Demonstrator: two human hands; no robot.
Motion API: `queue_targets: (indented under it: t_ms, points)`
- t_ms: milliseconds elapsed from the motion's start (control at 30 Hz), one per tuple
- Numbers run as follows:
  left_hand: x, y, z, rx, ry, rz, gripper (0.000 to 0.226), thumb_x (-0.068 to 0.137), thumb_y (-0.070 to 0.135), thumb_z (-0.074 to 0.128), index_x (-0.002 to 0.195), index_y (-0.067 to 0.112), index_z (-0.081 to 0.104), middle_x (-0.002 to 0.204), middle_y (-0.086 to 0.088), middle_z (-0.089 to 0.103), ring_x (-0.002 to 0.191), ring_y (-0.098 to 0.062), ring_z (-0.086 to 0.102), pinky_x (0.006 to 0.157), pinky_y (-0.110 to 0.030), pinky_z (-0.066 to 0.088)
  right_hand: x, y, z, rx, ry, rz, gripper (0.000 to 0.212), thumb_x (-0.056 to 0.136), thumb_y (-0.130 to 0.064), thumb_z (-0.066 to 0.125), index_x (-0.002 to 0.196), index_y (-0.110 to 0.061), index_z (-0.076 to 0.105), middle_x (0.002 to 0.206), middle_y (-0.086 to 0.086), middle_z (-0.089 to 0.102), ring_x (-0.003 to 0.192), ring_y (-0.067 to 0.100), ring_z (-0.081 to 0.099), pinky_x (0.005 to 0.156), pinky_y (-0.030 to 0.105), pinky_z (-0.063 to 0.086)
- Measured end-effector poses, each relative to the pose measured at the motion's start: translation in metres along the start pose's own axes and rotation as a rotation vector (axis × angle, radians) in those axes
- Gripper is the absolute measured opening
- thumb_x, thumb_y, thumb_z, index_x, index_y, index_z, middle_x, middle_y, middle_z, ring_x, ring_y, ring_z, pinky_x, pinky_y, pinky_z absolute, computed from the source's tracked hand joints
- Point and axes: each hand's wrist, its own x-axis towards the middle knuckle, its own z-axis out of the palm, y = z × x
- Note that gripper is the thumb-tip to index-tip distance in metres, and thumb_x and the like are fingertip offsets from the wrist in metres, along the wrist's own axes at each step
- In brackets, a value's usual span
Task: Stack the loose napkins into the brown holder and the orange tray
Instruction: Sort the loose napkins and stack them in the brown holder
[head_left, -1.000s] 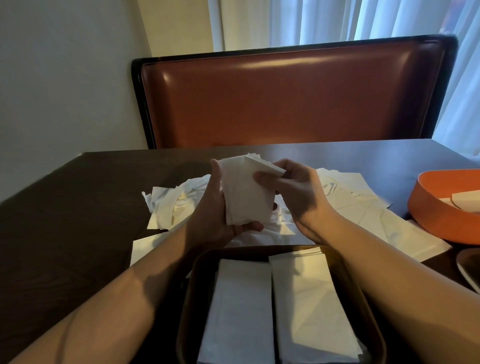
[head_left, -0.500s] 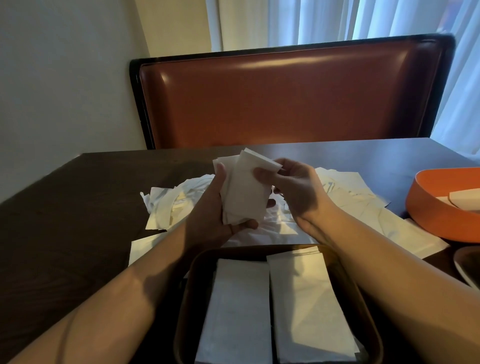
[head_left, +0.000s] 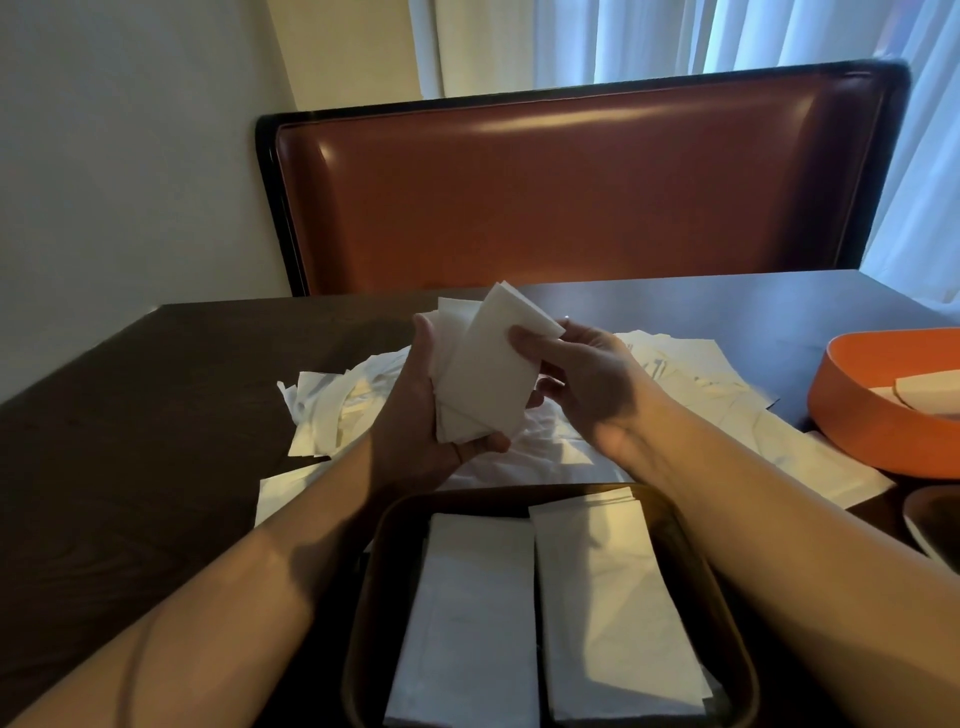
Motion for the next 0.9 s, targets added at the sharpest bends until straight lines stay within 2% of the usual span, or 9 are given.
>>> queue_targets:
  t_ms: [67, 233, 333, 467, 533, 633, 700, 767, 900]
  points:
    - [0.000, -0.001, 0.001, 0.024, 0.000, 0.019, 0.072, 0.089, 0.069, 0.020, 0.118, 0.016, 0.060, 0.097, -0.014, 0.070, 0.082, -0.025, 0.071, 0.048, -0.029, 0.053, 0.000, -0.001, -0.001, -0.075, 0.003, -0.040, 0.013, 0.083, -0.009, 0.075, 0.094, -0.007, 0.070, 0.092, 0.008, 0.068, 0.090, 0.024, 0.063, 0.070, 0.035, 0.051]
    - [0.000, -0.002, -0.001, -0.005, 0.054, 0.031, 0.048, 0.093, 0.053, 0.038, 0.111, 0.014, 0.060, 0.088, -0.014, 0.072, 0.076, -0.027, 0.071, 0.047, -0.030, 0.051, -0.005, -0.005, 0.004, -0.325, 0.006, -0.293, 0.004, 0.090, -0.009, 0.068, 0.090, -0.007, 0.071, 0.078, 0.000, 0.065, 0.063, -0.003, 0.058, 0.056, 0.011, 0.045]
    - [0.001, 0.001, -0.004, 0.007, 0.110, 0.043, 0.053, 0.094, 0.060, 0.037, 0.113, 0.016, 0.059, 0.085, -0.013, 0.072, 0.071, -0.025, 0.070, 0.049, -0.031, 0.053, -0.006, -0.012, 0.003, -0.226, -0.035, -0.289, 0.016, 0.097, -0.008, 0.057, 0.090, -0.009, 0.071, 0.080, -0.001, 0.066, 0.077, 0.007, 0.060, 0.068, 0.019, 0.051]
    - [0.001, 0.001, -0.006, 0.066, 0.108, 0.063, 0.065, 0.093, 0.071, 0.022, 0.115, 0.022, 0.059, 0.080, -0.008, 0.073, 0.070, -0.022, 0.070, 0.050, -0.031, 0.052, -0.007, -0.019, 0.000, -0.158, -0.224, -0.186, 0.009, 0.090, -0.007, 0.066, 0.082, -0.009, 0.071, 0.083, 0.000, 0.073, 0.082, 0.019, 0.067, 0.081, 0.036, 0.058]
    - [0.002, 0.000, -0.007, 0.079, 0.082, 0.063, 0.071, 0.090, 0.074, 0.017, 0.117, 0.023, 0.058, 0.085, -0.009, 0.073, 0.073, -0.023, 0.070, 0.050, -0.032, 0.052, -0.004, -0.015, -0.001, -0.233, -0.178, -0.242, 0.005, 0.086, -0.009, 0.071, 0.082, -0.009, 0.070, 0.079, 0.001, 0.071, 0.075, 0.018, 0.062, 0.071, 0.031, 0.055]
    - [0.001, -0.001, -0.004, 0.077, 0.020, 0.046, 0.079, 0.077, 0.078, 0.023, 0.118, 0.022, 0.059, 0.092, -0.011, 0.071, 0.081, -0.027, 0.070, 0.048, -0.032, 0.054, -0.004, -0.011, 0.001, -0.302, -0.118, -0.318, 0.005, 0.086, -0.009, 0.073, 0.083, -0.008, 0.069, 0.069, -0.009, 0.068, 0.060, 0.001, 0.057, 0.056, 0.015, 0.046]
    - [0.000, -0.002, -0.002, 0.089, -0.015, 0.036, 0.072, 0.074, 0.071, 0.030, 0.116, 0.021, 0.058, 0.093, -0.010, 0.073, 0.084, -0.027, 0.071, 0.049, -0.032, 0.054, -0.004, -0.008, 0.002, -0.330, -0.074, -0.333, 0.008, 0.085, -0.009, 0.075, 0.082, -0.007, 0.068, 0.065, -0.011, 0.067, 0.057, 0.000, 0.058, 0.053, 0.013, 0.045]
    - [-0.003, -0.003, 0.000, 0.121, -0.032, 0.066, 0.049, 0.083, 0.053, 0.039, 0.113, 0.020, 0.058, 0.092, -0.008, 0.075, 0.085, -0.025, 0.072, 0.050, -0.031, 0.053, -0.003, -0.005, 0.003, -0.340, -0.055, -0.317, 0.016, 0.084, -0.012, 0.077, 0.078, -0.010, 0.063, 0.069, -0.005, 0.066, 0.059, 0.004, 0.060, 0.053, 0.017, 0.048]
    - [0.000, -0.004, -0.001, 0.043, 0.060, 0.109, 0.031, 0.090, 0.033, 0.048, 0.112, 0.014, 0.059, 0.094, -0.012, 0.075, 0.087, -0.025, 0.072, 0.065, -0.040, 0.059, 0.002, 0.001, 0.003, -0.433, 0.041, -0.268, 0.035, 0.081, -0.036, 0.078, 0.089, -0.013, 0.053, 0.075, 0.007, 0.064, 0.064, 0.015, 0.059, 0.056, 0.024, 0.049]
